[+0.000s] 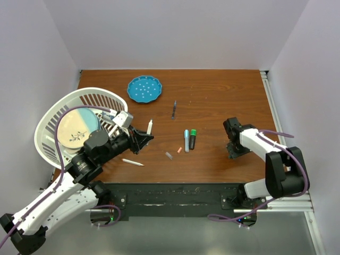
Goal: Insert the pens into the pen caps
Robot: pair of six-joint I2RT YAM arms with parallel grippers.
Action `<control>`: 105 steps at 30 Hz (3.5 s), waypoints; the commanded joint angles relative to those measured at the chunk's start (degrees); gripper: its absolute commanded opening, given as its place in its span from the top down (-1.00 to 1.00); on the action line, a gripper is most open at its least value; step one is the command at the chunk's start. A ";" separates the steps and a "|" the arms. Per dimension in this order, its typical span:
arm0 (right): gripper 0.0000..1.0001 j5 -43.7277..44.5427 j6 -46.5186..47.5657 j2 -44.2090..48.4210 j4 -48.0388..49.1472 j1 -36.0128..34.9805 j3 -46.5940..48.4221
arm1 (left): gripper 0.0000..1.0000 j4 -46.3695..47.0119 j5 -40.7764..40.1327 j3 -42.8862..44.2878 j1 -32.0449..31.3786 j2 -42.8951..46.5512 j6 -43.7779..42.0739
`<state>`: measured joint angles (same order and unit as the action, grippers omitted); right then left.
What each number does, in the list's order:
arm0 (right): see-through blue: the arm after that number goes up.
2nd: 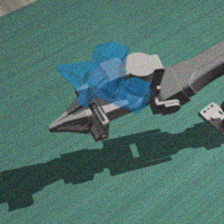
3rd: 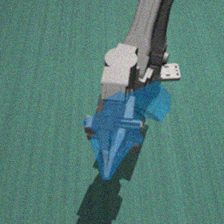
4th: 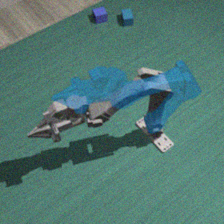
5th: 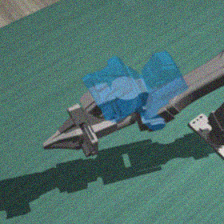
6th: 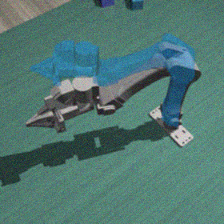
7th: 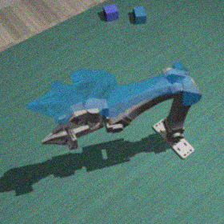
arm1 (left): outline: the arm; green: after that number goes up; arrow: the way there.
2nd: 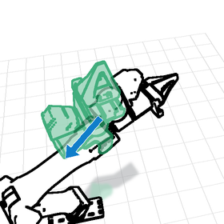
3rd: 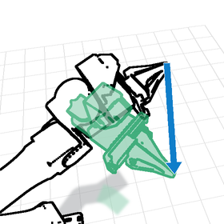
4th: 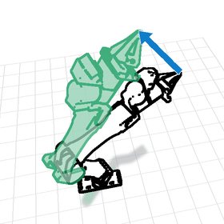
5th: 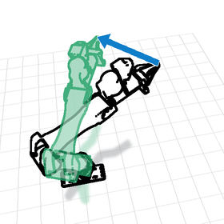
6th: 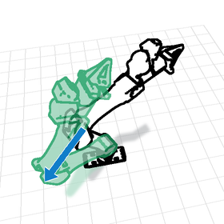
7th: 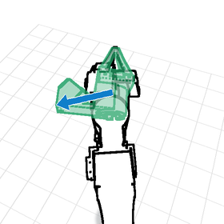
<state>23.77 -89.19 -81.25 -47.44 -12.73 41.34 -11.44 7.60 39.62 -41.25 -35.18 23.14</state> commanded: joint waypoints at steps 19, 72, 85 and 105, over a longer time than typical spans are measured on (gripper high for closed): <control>0.90 -19.72 55.70 8.57 28.37 -3.43 -9.70 | 1.00 5.46 0.22 -1.29 0.39 -4.54 2.69; 0.94 -18.94 37.95 27.99 45.42 -25.23 0.49 | 1.00 48.27 15.70 -6.48 -6.21 -41.37 21.60; 0.95 -15.69 38.03 27.82 43.75 -26.47 1.81 | 1.00 48.44 15.43 -7.36 -6.29 -40.94 21.69; 0.95 -16.12 37.68 26.49 42.61 -27.08 2.96 | 1.00 48.01 14.64 -6.66 -6.73 -40.76 21.16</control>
<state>6.52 -51.22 -55.92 -5.34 -39.38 42.52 34.83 23.55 31.29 -47.70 -76.86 45.89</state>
